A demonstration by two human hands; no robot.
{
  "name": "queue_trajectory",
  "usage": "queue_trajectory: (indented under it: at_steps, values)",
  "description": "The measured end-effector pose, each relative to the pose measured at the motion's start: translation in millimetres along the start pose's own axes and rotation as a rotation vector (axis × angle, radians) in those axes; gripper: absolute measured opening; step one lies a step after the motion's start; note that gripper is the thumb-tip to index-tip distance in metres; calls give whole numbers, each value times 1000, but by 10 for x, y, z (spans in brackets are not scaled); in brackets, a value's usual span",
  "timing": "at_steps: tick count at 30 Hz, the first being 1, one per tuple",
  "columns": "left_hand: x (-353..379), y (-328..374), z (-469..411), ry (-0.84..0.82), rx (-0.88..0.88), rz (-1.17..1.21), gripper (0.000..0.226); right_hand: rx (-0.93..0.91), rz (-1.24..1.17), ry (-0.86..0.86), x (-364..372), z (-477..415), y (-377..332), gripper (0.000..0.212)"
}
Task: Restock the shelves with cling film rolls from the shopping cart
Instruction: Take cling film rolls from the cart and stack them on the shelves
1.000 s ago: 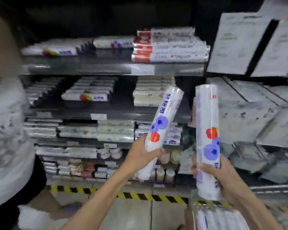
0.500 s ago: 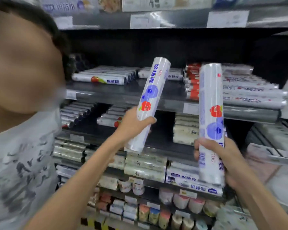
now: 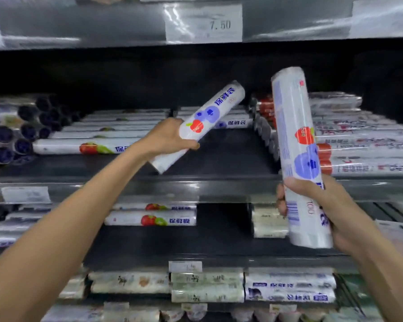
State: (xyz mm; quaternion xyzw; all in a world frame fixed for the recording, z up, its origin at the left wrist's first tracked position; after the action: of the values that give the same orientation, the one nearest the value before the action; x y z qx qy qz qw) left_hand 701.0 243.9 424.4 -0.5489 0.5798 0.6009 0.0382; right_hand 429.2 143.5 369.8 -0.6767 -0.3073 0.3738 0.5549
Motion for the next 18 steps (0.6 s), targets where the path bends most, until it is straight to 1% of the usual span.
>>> queue_trajectory:
  at_steps: [1, 3, 4, 9, 11, 13, 16, 18]
  values:
    - [5, -35, -116, -17, 25, -22, 34, -2, 15, -8, 3, -57, -26, 25]
    - [20, -72, -319, -53, 79, -95, 46, 4, 50, 5, -24, -166, -56, 48]
    - [30, -91, -413, -72, 97, -130, 50, 8, 77, 13, -42, -218, -73, 53]
    - [207, -168, -878, -173, 179, -341, 61, -7, 133, 44, -163, -421, -196, 66]
    - [290, -189, -993, -207, 206, -405, 65, -6, 160, 52, -223, -460, -229, 68]
    - [376, -220, -1071, -236, 226, -425, 64, 0, 158, 54, -277, -484, -258, 62]
    - [491, -319, -1172, -272, 227, -391, 64, 5, 150, 65, -356, -509, -279, 57]
    - [488, -376, -1209, -237, 226, -352, 64, 0, 150, 73, -388, -518, -289, 58]
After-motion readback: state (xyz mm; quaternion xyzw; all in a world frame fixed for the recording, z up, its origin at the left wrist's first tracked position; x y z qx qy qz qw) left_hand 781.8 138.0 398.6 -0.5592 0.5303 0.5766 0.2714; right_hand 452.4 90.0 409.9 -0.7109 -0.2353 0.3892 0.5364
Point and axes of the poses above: each hand's wrist, its own z-axis away from the middle knuckle, its own x-axis out of the palm, y = z × x, the point moved 6 cm from there along -z, towards the middle knuckle, and after that the axes turned 15 degrees about z, right-handed, at the moved point
